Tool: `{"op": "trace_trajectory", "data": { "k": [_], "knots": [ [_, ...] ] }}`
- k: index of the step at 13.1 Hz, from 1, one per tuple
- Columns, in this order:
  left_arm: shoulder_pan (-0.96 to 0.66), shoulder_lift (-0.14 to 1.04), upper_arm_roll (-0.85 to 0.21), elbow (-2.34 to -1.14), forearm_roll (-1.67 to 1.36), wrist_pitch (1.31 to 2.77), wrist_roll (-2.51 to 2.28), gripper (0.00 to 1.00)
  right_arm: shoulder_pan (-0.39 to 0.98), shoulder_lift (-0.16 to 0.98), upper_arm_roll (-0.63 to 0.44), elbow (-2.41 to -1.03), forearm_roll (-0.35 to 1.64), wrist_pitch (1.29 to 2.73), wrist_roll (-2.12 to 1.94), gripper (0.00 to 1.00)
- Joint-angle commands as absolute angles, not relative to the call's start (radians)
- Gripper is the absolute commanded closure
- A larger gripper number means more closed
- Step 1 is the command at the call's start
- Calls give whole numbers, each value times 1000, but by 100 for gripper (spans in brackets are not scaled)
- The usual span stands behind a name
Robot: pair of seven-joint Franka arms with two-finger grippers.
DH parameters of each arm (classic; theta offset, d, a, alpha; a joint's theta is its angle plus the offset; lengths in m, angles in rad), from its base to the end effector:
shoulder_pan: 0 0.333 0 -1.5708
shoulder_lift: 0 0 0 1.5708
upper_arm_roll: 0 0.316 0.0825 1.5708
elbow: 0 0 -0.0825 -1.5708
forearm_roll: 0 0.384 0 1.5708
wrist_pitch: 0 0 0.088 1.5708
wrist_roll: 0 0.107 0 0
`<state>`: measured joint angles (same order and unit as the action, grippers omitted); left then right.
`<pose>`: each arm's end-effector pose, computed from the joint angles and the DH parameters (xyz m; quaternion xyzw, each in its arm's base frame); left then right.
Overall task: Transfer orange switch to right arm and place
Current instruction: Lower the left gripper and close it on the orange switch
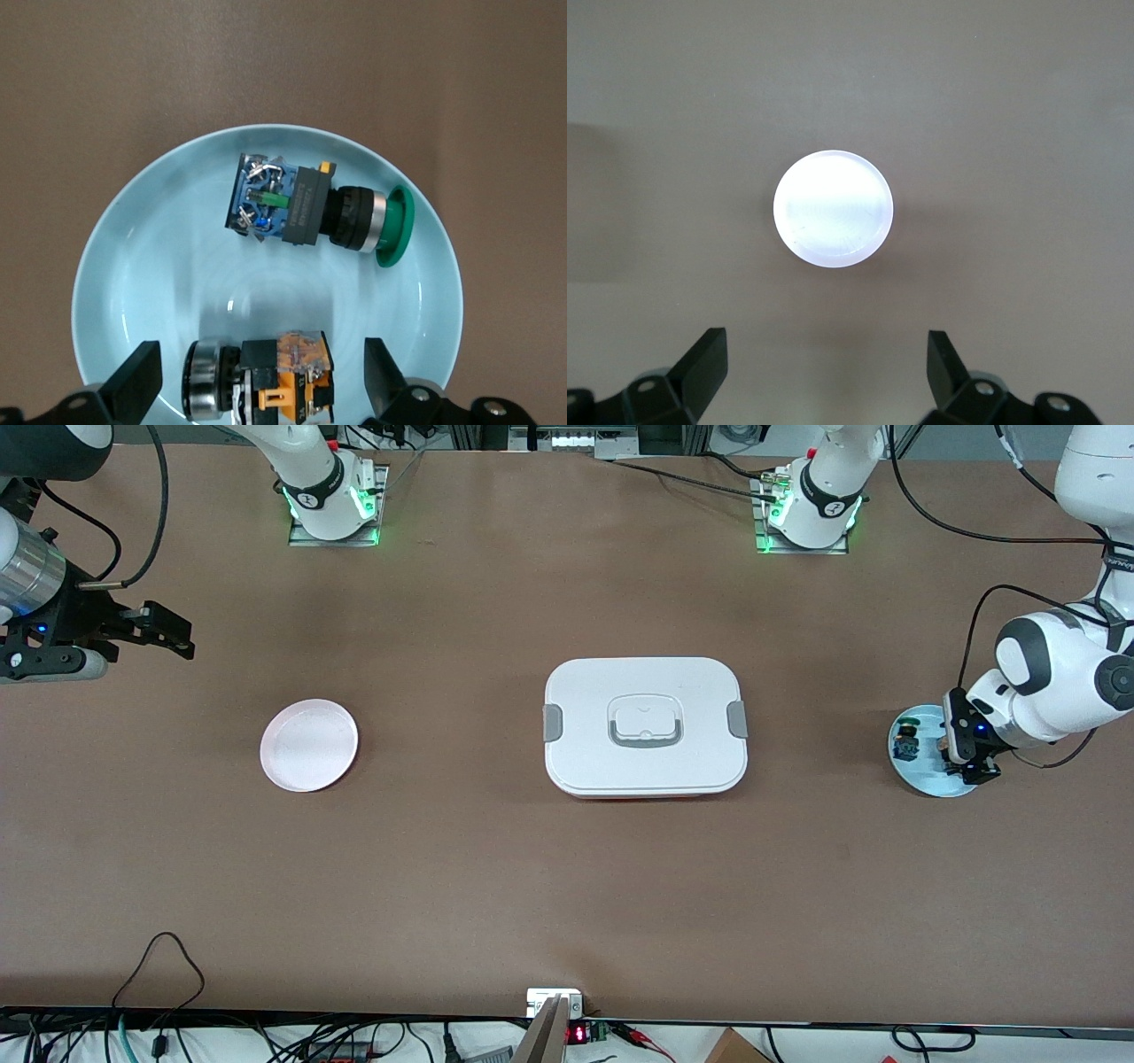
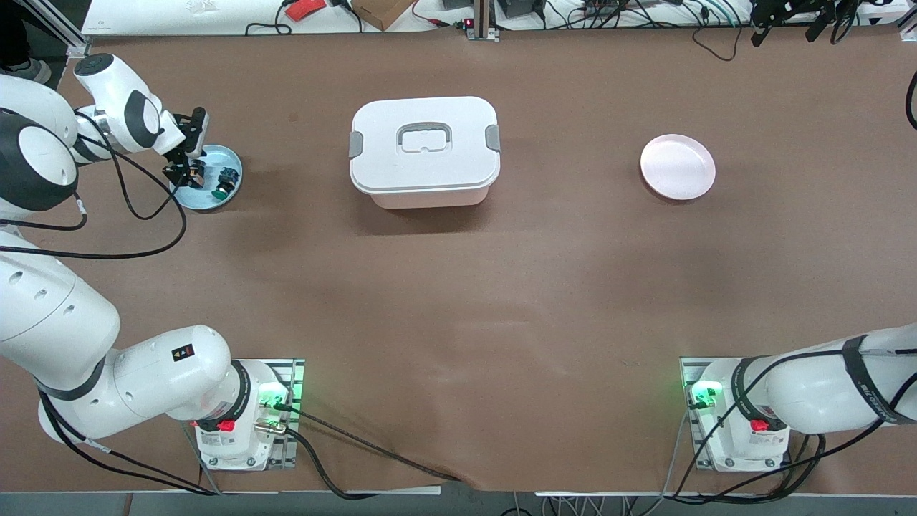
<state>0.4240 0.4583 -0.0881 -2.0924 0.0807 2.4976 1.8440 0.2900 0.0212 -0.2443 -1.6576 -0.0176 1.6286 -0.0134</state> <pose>0.5465 0.1902 0.1964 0.7086 -0.7051 -0.0150 0.0205 0.5616 0.0252 0.5769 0.9992 0.0302 -0.0246 0.0117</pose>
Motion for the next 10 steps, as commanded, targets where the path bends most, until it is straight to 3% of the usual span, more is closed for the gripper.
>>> {"op": "trace_trajectory", "data": {
  "k": [1, 10],
  "knots": [
    [439, 460, -98, -2083, 68, 2505, 1848, 0, 288, 17, -245, -1660, -17, 1629, -11, 0],
    [449, 498, -98, -2040, 67, 2505, 1848, 0, 288, 18, -245, -1660, -14, 1624, -9, 0]
  ]
}}
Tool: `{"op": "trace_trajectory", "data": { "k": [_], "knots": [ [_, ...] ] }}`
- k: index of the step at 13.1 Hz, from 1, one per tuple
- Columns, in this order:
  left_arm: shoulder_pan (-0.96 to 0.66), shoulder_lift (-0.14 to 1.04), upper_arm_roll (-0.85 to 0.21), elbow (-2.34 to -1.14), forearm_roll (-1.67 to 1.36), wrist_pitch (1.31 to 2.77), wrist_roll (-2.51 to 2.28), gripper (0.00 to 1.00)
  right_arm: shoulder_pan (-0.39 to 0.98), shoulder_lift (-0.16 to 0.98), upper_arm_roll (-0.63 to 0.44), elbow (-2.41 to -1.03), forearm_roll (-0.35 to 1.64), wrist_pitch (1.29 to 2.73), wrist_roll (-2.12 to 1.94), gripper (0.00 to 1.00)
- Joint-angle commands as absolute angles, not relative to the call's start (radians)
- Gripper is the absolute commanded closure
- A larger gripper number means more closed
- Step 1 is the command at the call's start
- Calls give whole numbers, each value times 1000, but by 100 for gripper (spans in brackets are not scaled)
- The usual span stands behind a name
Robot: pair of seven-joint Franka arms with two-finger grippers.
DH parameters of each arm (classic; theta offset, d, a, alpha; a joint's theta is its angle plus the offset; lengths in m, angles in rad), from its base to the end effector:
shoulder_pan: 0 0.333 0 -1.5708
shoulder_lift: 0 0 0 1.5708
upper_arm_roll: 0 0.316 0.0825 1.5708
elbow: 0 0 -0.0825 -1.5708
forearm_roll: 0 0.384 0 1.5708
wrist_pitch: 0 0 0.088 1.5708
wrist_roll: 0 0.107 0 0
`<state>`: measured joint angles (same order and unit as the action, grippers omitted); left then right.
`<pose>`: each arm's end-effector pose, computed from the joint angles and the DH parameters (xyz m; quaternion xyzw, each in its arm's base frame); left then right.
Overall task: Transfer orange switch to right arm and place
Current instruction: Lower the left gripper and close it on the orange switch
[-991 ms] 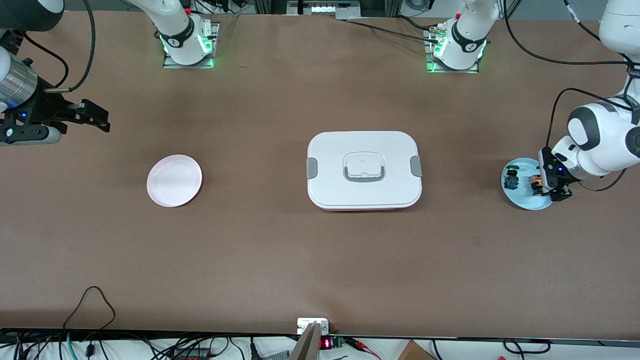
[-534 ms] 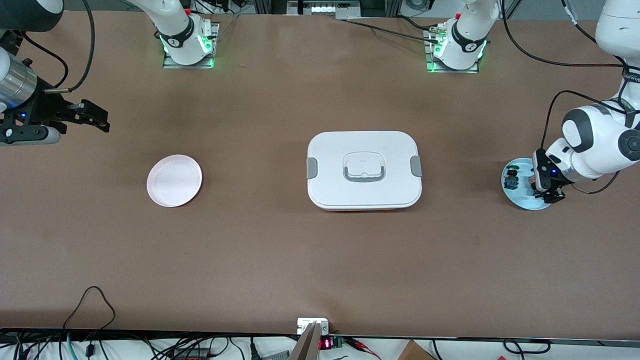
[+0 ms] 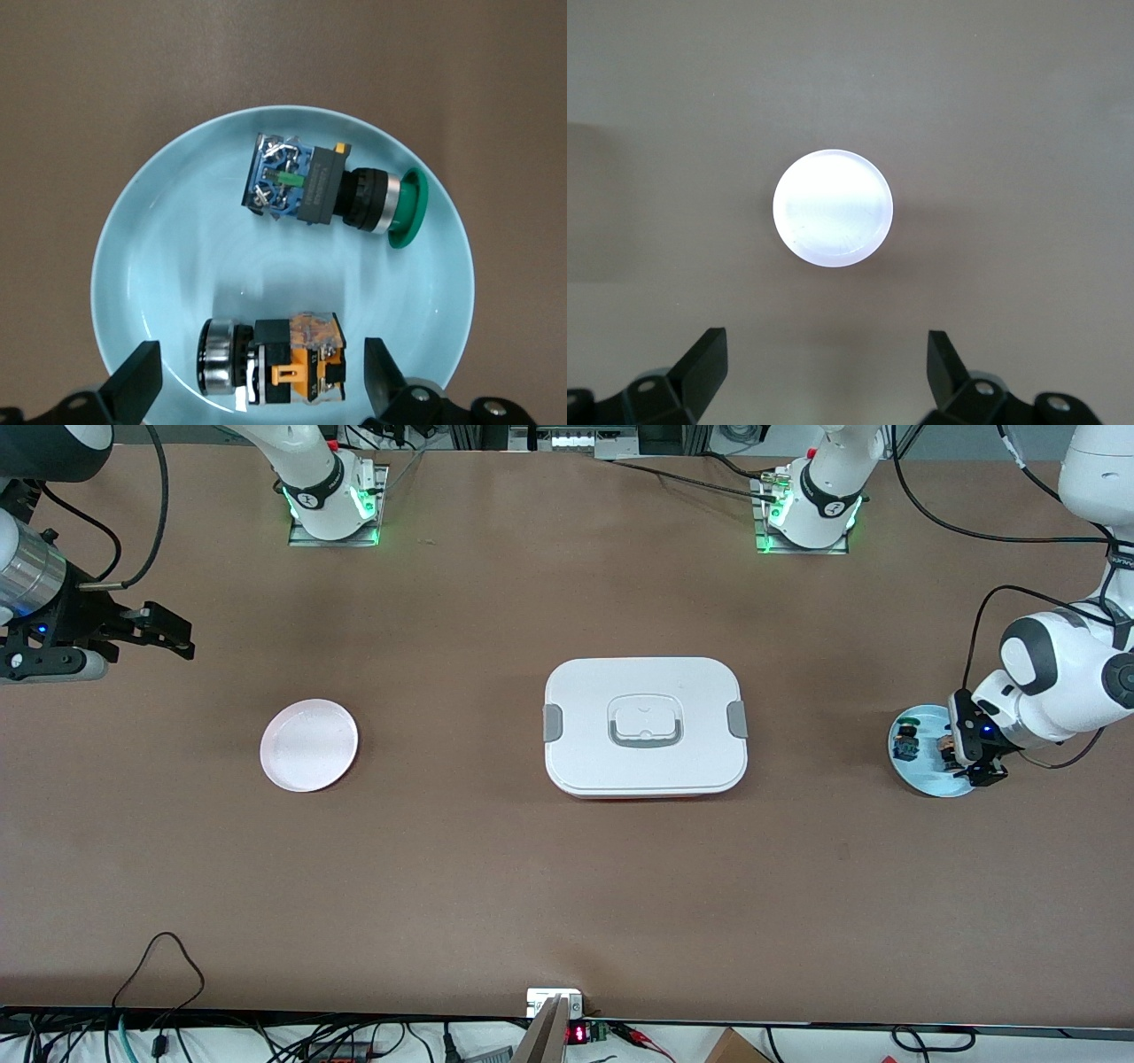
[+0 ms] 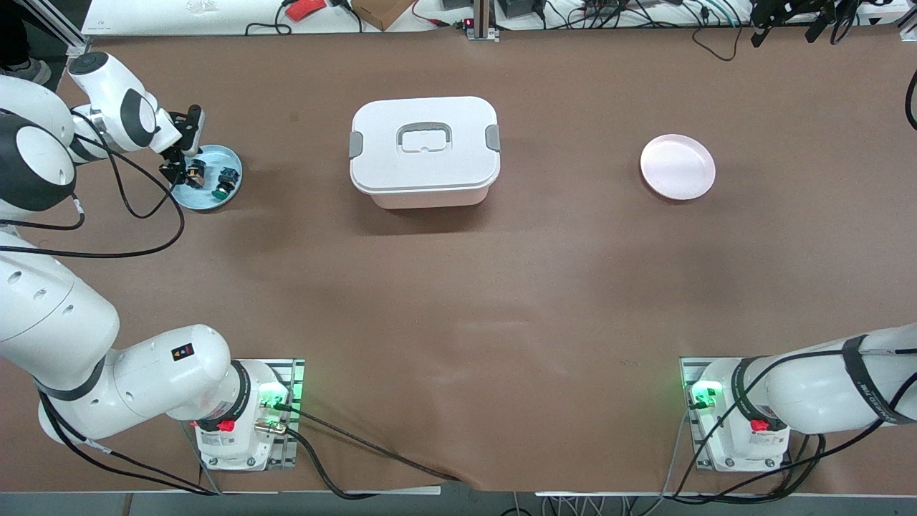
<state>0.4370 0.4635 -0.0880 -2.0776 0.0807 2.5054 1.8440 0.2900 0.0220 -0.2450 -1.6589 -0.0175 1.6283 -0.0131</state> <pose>0.5494 0.1995 0.1995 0.7136 -0.7004 -0.0108 0.0129 0.5617 0.0248 0.5758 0.9992 0.0297 -0.0258 0.0118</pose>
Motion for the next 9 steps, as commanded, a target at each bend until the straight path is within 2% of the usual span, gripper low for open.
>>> {"op": "trace_trajectory", "data": {
  "k": [1, 9],
  "knots": [
    [452, 512, -98, -2027, 67, 2505, 1848, 0, 288, 18, -244, -1660, -14, 1624, -9, 0],
    [466, 526, -98, -2025, 66, 2508, 1848, 0, 291, 18, -244, -1661, -14, 1629, -9, 0]
  ]
}}
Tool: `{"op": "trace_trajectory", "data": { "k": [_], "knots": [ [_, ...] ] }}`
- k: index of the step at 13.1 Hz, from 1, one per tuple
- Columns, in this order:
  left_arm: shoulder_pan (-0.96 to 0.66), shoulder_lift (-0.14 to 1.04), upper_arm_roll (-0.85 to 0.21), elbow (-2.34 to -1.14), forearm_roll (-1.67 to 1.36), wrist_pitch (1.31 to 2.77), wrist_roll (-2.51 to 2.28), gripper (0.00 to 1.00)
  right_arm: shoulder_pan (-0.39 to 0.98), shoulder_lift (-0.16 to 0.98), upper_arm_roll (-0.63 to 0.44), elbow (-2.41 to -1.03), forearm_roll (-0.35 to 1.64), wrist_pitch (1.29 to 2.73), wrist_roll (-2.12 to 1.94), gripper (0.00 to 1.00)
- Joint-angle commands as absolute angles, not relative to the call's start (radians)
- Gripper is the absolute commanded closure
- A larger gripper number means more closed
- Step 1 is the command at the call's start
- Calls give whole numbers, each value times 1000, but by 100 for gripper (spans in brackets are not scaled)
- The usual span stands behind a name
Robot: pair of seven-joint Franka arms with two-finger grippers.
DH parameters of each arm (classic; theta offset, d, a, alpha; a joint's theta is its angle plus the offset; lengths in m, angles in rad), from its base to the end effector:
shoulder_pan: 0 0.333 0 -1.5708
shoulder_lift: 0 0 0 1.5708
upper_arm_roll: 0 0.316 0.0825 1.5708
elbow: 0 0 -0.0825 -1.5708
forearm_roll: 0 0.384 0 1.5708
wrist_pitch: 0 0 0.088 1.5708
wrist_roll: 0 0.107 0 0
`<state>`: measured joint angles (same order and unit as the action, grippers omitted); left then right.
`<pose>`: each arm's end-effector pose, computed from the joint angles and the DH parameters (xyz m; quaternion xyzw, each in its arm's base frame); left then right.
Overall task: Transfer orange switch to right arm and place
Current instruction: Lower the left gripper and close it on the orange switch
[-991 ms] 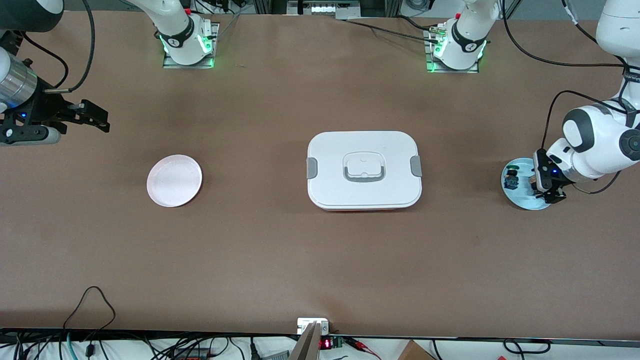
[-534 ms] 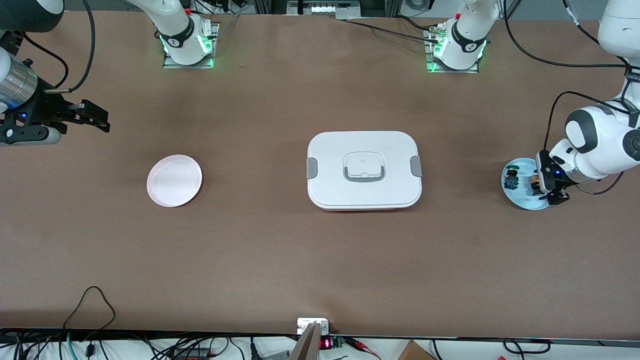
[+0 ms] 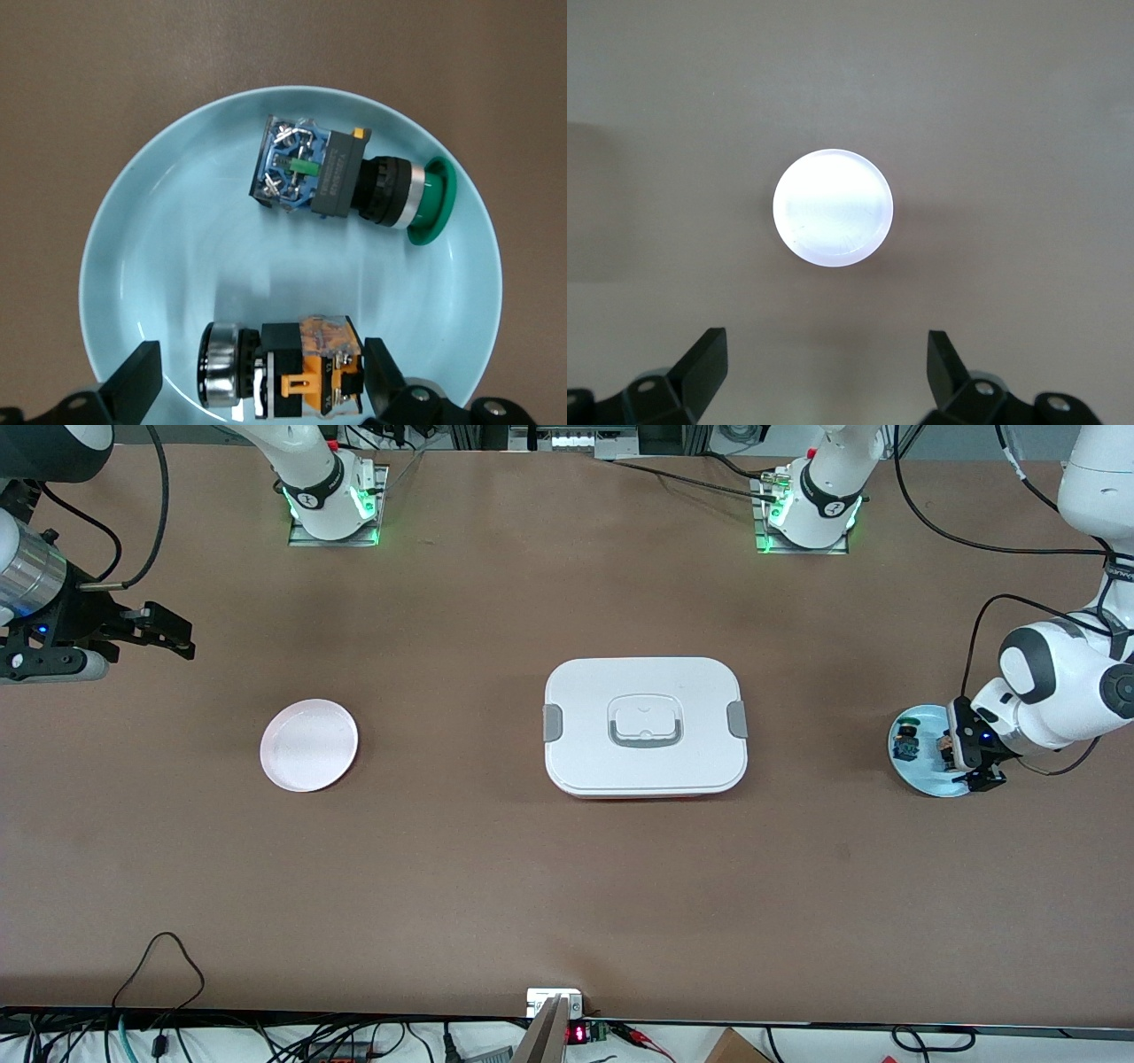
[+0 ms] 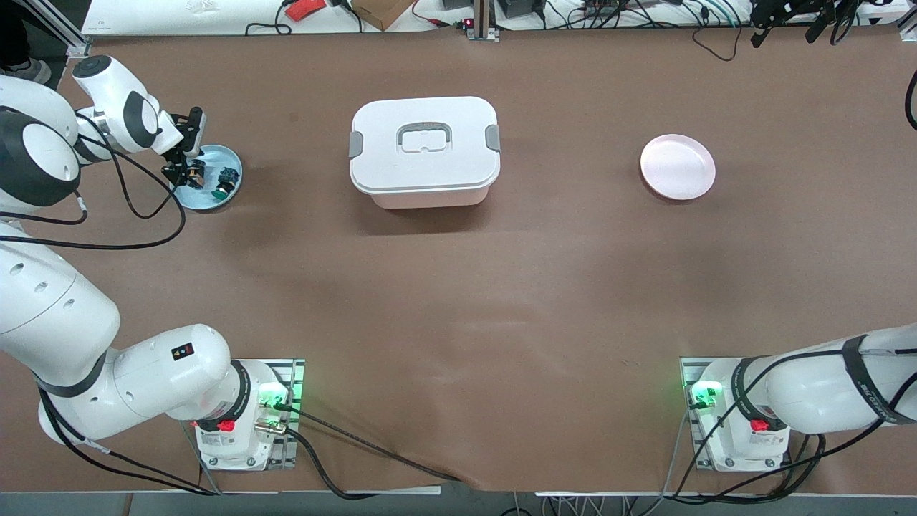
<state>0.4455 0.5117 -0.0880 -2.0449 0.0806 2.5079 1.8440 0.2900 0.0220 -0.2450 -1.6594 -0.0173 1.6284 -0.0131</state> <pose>0.5533 0.2062 0.1835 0.7169 -0.6968 -0.0116 0.0197 0.5617 0.0249 0.5756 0.9992 0.0297 -0.0260 0.0117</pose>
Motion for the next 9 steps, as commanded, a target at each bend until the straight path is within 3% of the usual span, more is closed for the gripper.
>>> {"op": "trace_trajectory", "data": {
  "k": [1, 6, 9],
  "knots": [
    [465, 526, -98, -2025, 67, 2507, 1850, 0, 290, 18, -245, -1661, -14, 1628, -9, 0],
    [466, 526, -98, -2026, 67, 2507, 1850, 8, 288, 18, -245, -1661, -12, 1626, -9, 0],
    [466, 528, -98, -2028, 66, 2507, 1850, 23, 288, 18, -245, -1661, -12, 1625, -9, 0]
  ]
}}
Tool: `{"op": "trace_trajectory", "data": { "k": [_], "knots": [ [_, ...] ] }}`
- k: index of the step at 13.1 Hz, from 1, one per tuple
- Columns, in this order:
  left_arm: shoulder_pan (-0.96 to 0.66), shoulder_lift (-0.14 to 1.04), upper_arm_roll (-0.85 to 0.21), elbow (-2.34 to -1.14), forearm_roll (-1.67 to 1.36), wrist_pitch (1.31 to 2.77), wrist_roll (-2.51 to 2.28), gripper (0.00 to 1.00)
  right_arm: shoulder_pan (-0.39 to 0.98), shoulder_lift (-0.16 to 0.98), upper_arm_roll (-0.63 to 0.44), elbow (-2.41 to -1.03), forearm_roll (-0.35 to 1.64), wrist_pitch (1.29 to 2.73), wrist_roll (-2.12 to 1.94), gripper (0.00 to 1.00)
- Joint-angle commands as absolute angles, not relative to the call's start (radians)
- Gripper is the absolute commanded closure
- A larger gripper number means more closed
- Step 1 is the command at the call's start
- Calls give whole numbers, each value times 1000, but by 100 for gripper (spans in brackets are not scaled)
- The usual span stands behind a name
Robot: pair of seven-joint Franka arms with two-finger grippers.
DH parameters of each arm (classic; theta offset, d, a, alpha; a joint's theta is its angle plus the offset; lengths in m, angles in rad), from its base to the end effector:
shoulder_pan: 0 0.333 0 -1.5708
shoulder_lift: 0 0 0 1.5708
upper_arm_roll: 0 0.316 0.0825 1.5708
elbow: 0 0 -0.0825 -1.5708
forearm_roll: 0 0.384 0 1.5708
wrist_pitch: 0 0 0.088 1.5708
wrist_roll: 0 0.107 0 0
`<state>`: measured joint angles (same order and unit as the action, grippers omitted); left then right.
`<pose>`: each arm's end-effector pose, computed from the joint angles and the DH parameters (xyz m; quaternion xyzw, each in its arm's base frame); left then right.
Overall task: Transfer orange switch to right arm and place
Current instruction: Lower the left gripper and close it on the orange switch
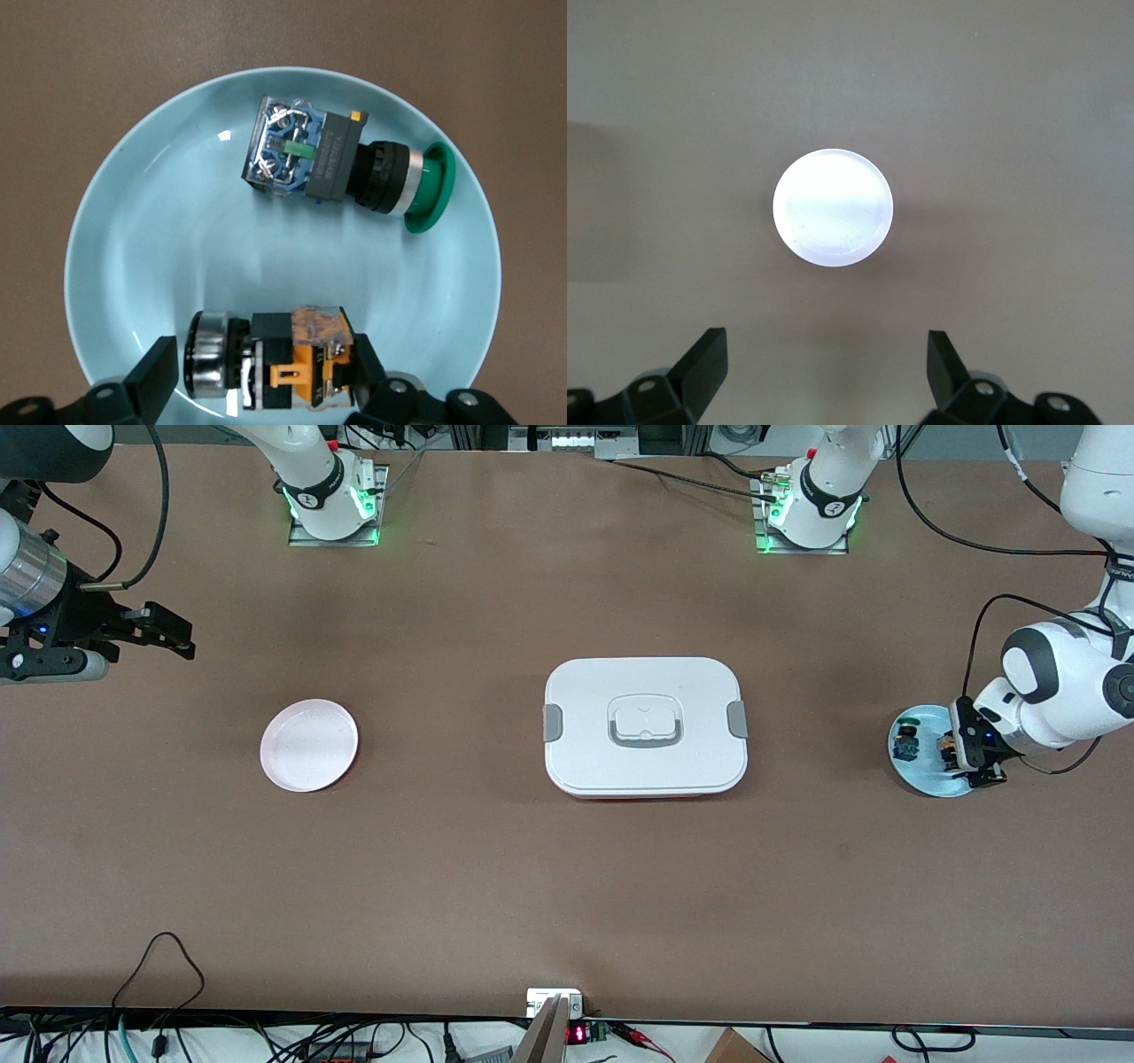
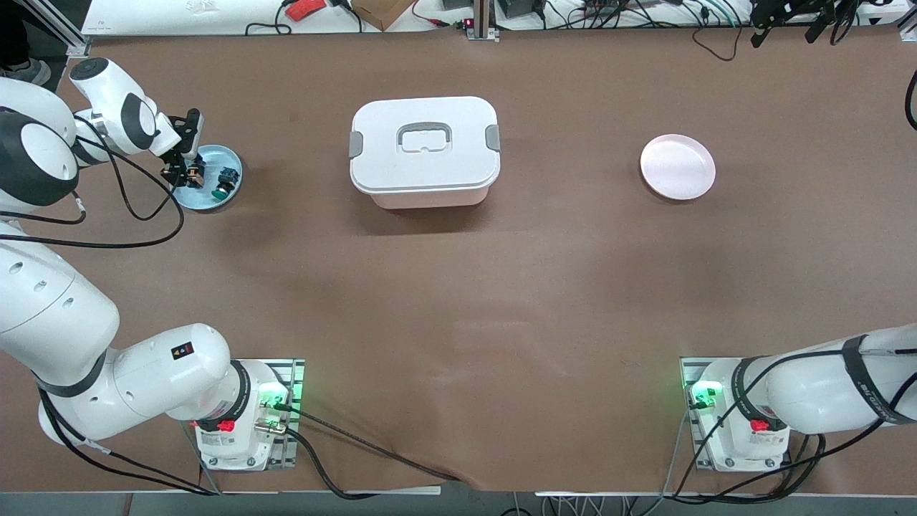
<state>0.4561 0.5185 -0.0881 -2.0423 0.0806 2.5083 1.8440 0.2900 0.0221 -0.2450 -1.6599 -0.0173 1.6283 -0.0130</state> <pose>0.5511 0.2120 0.1805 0.7206 -0.6930 -0.0120 0.0216 0.5617 0.0249 0.5753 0.9991 0.0297 -0.0263 0.0117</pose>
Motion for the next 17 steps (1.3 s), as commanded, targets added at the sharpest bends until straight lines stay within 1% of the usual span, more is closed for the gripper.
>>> {"op": "trace_trajectory", "data": {
  "k": [1, 2, 4, 5, 6, 7, 10, 12, 14, 17],
  "knots": [
    [468, 528, -98, -2028, 66, 2507, 1850, 29, 288, 18, -245, -1661, -12, 1624, -9, 0],
    [469, 528, -100, -2028, 66, 2507, 1850, 42, 288, 18, -245, -1661, -12, 1624, -9, 0],
    [474, 522, -100, -2026, 66, 2505, 1851, 80, 288, 18, -245, -1661, -12, 1623, -9, 0],
    [476, 520, -100, -2026, 66, 2505, 1850, 91, 291, 18, -245, -1661, -14, 1620, -11, 0],
    [489, 520, -103, -2025, 58, 2503, 1848, 96, 293, 20, -245, -1661, -14, 1618, -11, 0],
    [503, 519, -107, -2023, 23, 2500, 1848, 100, 295, 18, -245, -1661, -14, 1618, -11, 0],
    [515, 509, -121, -2020, -21, 2473, 1848, 100, 293, 20, -245, -1660, -14, 1620, -9, 0],
    [518, 505, -123, -1982, -28, 2421, 1848, 100, 287, 20, -245, -1663, -12, 1620, -9, 0],
    [515, 506, -123, -1866, -40, 2257, 1848, 100, 287, 20, -245, -1678, -14, 1624, -9, 0],
    [518, 503, -158, -1746, -81, 2084, 1850, 100, 278, 9, -250, -1709, -12, 1647, 9, 0]
  ]
}}
